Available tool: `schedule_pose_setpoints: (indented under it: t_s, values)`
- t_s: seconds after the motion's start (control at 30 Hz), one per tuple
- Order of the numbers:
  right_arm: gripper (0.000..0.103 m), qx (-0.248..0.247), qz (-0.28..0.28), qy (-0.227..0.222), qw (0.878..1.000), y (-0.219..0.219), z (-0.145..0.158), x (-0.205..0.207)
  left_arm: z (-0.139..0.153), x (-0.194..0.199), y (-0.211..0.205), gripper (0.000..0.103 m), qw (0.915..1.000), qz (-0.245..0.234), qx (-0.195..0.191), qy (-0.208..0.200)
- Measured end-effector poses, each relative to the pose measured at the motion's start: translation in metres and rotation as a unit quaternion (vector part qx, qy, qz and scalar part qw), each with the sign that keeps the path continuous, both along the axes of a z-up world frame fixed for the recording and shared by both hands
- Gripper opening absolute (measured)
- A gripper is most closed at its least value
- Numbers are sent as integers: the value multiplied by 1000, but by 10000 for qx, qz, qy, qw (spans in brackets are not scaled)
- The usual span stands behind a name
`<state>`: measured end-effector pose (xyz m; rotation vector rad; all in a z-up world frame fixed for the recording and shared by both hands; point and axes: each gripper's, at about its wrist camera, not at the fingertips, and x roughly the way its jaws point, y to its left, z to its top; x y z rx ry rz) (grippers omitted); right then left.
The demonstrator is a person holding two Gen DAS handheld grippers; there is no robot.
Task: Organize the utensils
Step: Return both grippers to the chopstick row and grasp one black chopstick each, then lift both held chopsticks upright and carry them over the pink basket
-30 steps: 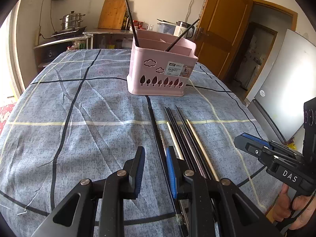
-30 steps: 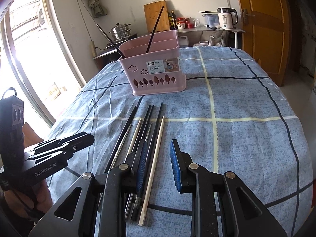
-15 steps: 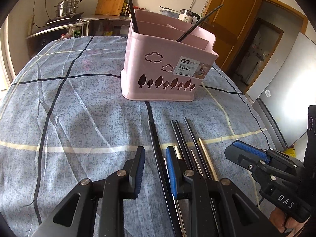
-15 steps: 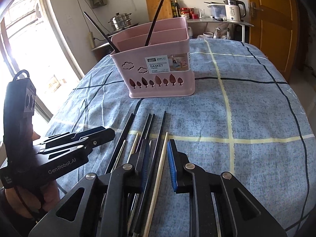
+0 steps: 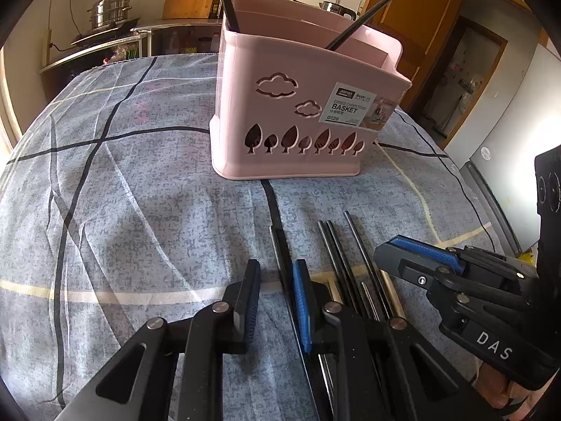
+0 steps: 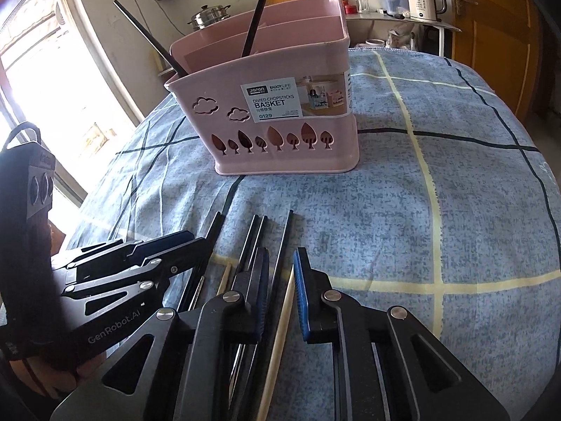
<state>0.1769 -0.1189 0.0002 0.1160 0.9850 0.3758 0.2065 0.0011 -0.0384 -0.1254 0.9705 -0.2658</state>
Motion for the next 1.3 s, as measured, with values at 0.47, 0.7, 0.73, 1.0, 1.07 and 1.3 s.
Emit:
schedule_pose_setpoints:
  t_s: [0.47, 0.7, 0.73, 1.0, 1.07, 1.3]
  values:
    - [6, -378, 84, 219, 9990, 21, -10, 20, 1, 10, -2, 6, 9996, -124, 270, 29]
    - [5, -226, 2, 173, 9996, 14, 0, 20, 7, 10, 1, 5, 9998, -132, 147, 3]
    - [5, -201, -7, 147, 9997, 13, 3, 20, 10, 10, 2, 5, 9998, -132, 112, -25]
    - [5, 113, -97, -185, 9997, 1, 40, 13, 43, 1, 5, 5, 9991, -186, -55, -372]
    - [5, 190, -124, -309, 9993, -3, 53, 11, 55, -2, 7, 4, 9986, -188, -65, -492]
    - [4, 365, -163, -772, 9962, -8, 93, 4, 98, -10, 12, 4, 9956, -206, -68, -915]
